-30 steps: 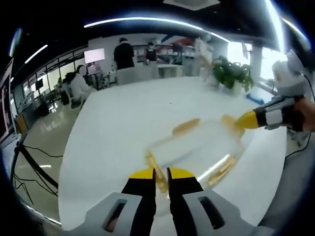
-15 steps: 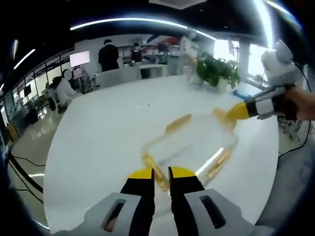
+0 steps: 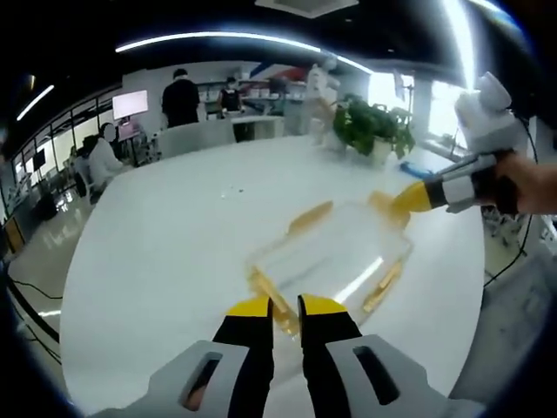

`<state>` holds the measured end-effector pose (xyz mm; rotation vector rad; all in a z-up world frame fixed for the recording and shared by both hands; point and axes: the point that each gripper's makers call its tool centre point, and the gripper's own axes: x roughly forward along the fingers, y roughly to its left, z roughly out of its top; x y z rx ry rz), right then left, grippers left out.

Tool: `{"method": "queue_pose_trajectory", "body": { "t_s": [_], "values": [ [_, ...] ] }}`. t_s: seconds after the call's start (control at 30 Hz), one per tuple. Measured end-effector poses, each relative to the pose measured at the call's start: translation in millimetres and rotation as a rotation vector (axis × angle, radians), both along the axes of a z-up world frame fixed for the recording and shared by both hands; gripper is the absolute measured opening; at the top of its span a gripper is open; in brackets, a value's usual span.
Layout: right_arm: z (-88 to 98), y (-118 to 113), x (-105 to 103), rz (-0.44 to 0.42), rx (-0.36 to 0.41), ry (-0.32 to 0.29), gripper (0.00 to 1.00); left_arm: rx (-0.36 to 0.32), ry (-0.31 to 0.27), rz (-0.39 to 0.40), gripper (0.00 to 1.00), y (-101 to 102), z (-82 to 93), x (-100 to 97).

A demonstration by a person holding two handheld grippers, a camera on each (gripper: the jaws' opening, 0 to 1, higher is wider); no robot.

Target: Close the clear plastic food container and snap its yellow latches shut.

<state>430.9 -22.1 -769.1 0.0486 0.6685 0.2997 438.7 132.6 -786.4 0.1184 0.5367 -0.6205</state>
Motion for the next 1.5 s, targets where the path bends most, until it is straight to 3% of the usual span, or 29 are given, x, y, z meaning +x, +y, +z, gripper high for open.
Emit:
{"method": "queue_pose_trajectory", "body": {
  "t_s": [0.4,1.5],
  "values": [
    [-6.4,-10.2,-0.7,-0.011,-0.005,0.029,0.0,-0.013,0.012,-0.016,0.07,-9.8,-2.3,0.3],
    [-22.2,-9.8,-1.7,-0.06,0.047,0.066,0.0,-0.056,0.053,0.008,0.07,-2.5,-7.9,-4.8]
  ]
}}
